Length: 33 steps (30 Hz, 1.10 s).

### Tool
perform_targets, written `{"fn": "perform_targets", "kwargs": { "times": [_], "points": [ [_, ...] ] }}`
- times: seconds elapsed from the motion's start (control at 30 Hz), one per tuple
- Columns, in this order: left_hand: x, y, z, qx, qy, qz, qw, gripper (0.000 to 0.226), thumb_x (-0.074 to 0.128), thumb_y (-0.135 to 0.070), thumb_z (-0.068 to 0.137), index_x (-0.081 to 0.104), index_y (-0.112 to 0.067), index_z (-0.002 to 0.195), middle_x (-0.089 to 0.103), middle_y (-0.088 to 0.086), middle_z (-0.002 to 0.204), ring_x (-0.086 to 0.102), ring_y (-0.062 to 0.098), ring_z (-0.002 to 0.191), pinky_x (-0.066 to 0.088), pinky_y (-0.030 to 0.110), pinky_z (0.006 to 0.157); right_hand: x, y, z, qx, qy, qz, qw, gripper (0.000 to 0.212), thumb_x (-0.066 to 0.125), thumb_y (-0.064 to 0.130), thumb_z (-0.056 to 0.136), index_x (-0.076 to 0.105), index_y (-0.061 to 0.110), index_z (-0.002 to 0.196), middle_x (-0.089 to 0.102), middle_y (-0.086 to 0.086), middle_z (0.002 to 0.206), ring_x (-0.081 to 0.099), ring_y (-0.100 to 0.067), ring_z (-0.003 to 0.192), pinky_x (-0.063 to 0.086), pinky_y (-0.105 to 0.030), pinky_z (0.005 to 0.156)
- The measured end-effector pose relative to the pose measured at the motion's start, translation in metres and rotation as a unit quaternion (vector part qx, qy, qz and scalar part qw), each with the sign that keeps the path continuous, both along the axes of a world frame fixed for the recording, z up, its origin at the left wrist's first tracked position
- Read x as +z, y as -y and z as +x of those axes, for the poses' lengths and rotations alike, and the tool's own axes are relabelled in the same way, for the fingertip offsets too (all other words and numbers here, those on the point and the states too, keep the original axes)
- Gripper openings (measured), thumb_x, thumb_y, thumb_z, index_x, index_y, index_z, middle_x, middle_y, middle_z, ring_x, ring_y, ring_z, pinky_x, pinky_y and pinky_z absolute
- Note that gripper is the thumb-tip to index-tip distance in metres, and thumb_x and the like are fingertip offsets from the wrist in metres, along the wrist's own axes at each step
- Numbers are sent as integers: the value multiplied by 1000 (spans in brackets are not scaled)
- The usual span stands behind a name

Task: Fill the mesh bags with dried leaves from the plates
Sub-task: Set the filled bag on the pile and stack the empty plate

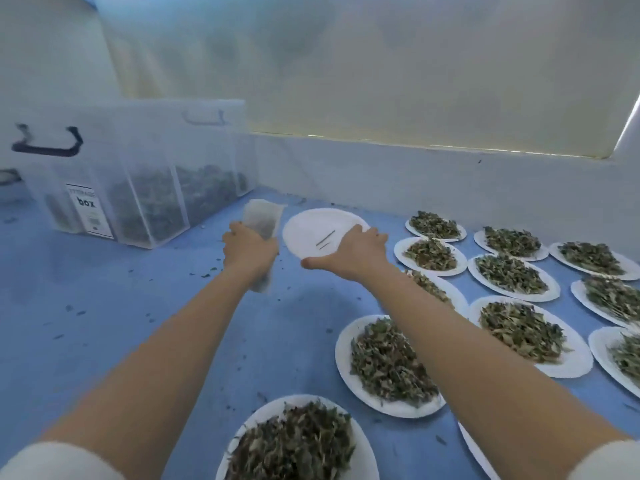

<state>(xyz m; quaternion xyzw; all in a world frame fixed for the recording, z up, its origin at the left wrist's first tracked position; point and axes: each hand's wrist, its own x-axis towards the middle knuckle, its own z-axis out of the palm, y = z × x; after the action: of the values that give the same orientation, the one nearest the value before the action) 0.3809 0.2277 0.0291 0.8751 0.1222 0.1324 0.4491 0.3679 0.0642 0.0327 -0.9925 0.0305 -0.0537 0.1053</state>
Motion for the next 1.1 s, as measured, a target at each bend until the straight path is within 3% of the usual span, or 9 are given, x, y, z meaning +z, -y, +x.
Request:
{"fn": "perform_targets", "kwargs": {
  "times": [0.1, 0.27, 0.37, 0.5, 0.63, 0.8, 0.93, 1.03, 1.1],
  "points": [
    [-28, -15, 44, 47, -78, 34, 995, 66, 54, -15, 87, 16, 1, 138, 24, 23, 140, 35, 41, 124, 33, 45, 102, -21, -14, 47, -10, -34, -14, 999, 101, 51, 82, 63, 45, 2, 124, 46, -10, 121, 36, -31, 110, 22, -33, 76],
    [-59, -32, 94, 54, -112, 87, 988, 74, 52, -9, 88, 2, -1, 142, 21, 23, 140, 33, 41, 124, 33, 44, 96, -49, -21, 100, -67, -56, -6, 996, 104, 52, 81, 62, 37, 1, 126, 34, -9, 104, 32, -28, 101, 21, -29, 73],
    [-68, -34, 109, 40, -113, 140, 983, 75, 51, -9, 90, 0, -2, 144, 22, 25, 140, 34, 41, 123, 34, 44, 96, -63, -18, 119, -102, -80, 35, 991, 117, 59, 80, 58, 23, -3, 133, 34, -16, 119, 31, -31, 114, 28, -28, 83],
    [-72, -31, 106, 61, -77, 306, 947, 63, 53, -11, 88, 18, 0, 139, 34, 22, 134, 37, 35, 119, 32, 39, 97, -79, -14, 128, -117, -123, 57, 984, 132, 60, 77, 62, -7, 0, 146, 13, -32, 146, 15, -42, 135, 17, -41, 113],
    [-69, -19, 91, 11, 50, 435, 899, 41, 46, -9, 88, 37, -4, 127, 39, 15, 128, 34, 31, 117, 27, 34, 95, -79, -11, 116, -99, -123, 98, 983, 125, 52, 78, 71, -20, 8, 145, -13, -33, 149, -7, -44, 141, 0, -46, 115],
    [-43, 15, 55, -114, 48, 339, 933, 39, 48, -14, 90, 43, -7, 127, 43, 14, 128, 37, 28, 119, 33, 35, 98, -58, -8, 72, -33, -87, 124, 988, 116, 49, 73, 77, -15, 6, 146, -12, -33, 150, -8, -43, 141, 3, -46, 115],
    [-28, 42, 7, -171, 4, 236, 957, 36, 50, -13, 90, 45, -8, 126, 45, 13, 128, 44, 26, 117, 42, 38, 94, -34, 4, 14, 33, -54, 96, 993, 96, 43, 65, 87, -1, 5, 149, 4, -29, 150, 7, -41, 139, 13, -46, 114],
    [-21, 53, -33, -193, 20, 213, 958, 33, 55, -15, 89, 50, -7, 121, 52, 11, 122, 50, 24, 112, 41, 29, 89, -16, 21, -37, 69, -29, 59, 995, 83, 40, 59, 91, 10, 6, 148, 16, -25, 148, 18, -39, 136, 21, -44, 111],
    [-17, 57, -64, -211, 19, 186, 959, 30, 57, -17, 88, 53, -9, 117, 56, 7, 116, 53, 20, 103, 41, 26, 81, -7, 32, -75, 91, -38, 45, 994, 82, 38, 60, 92, 9, 8, 149, 15, -23, 151, 16, -37, 139, 20, -44, 112]
  ]
}}
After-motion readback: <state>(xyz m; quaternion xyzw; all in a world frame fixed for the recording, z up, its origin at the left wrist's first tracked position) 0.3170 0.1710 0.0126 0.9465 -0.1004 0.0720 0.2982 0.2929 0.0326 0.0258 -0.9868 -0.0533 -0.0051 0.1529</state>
